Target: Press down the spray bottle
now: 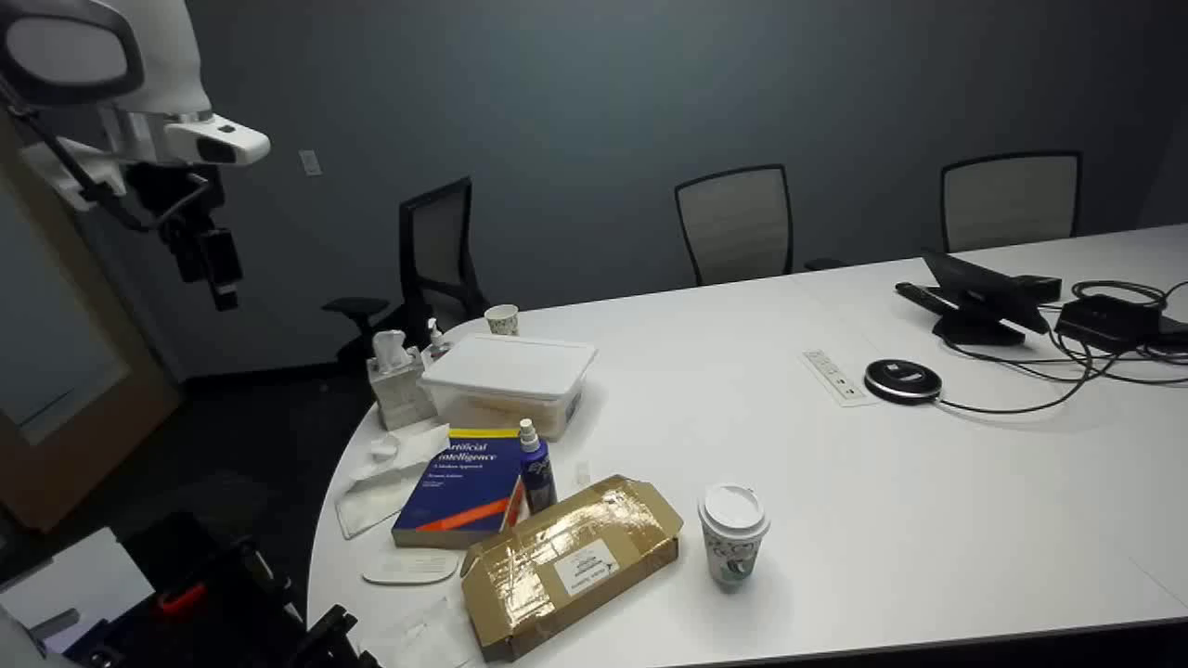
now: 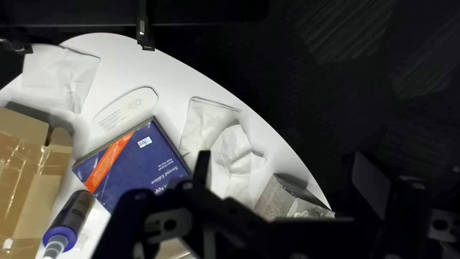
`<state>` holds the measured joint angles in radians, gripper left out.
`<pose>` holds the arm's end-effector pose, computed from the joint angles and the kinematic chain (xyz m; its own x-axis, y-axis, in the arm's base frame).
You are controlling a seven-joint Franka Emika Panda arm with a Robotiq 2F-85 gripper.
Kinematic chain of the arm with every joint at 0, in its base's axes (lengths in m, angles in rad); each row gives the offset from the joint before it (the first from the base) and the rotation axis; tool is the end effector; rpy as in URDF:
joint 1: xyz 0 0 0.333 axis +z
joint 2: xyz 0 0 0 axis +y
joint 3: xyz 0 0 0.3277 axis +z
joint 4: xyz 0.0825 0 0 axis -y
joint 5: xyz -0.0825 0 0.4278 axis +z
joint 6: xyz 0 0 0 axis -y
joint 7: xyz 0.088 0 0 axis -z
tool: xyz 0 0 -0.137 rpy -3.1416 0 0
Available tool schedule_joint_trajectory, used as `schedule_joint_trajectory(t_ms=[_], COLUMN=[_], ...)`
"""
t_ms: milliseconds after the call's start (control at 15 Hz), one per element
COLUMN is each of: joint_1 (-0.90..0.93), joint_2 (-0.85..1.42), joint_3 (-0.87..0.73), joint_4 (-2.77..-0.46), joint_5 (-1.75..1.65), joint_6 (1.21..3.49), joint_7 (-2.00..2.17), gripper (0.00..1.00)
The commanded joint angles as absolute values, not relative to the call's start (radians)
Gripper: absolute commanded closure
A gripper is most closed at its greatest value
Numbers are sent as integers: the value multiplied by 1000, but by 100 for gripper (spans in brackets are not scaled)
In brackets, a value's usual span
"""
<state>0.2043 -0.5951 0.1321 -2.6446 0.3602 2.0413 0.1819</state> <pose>0.3625 0.1526 0.3899 0.9972 -0.0258 -0.0695 -0.0414 -0.9715 -0.2335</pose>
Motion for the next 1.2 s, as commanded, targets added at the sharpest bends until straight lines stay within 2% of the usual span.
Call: schedule_joint_trajectory(t_ms=[0,267,467,800,1133], joint_1=[195,184,90,-52,-85], joint_2=[-596,-589,-534,-357,-145], joint_3=[140,133,116,61,10], joint_4=[-2643,-2637,-2583,-2460,-2337], joint_5=[365,350,205,-12,-57], joint_6=[2037,2032,1987,2008,2087], joint_7=[178,171,187,198,222], gripper=[0,0,0,0,0])
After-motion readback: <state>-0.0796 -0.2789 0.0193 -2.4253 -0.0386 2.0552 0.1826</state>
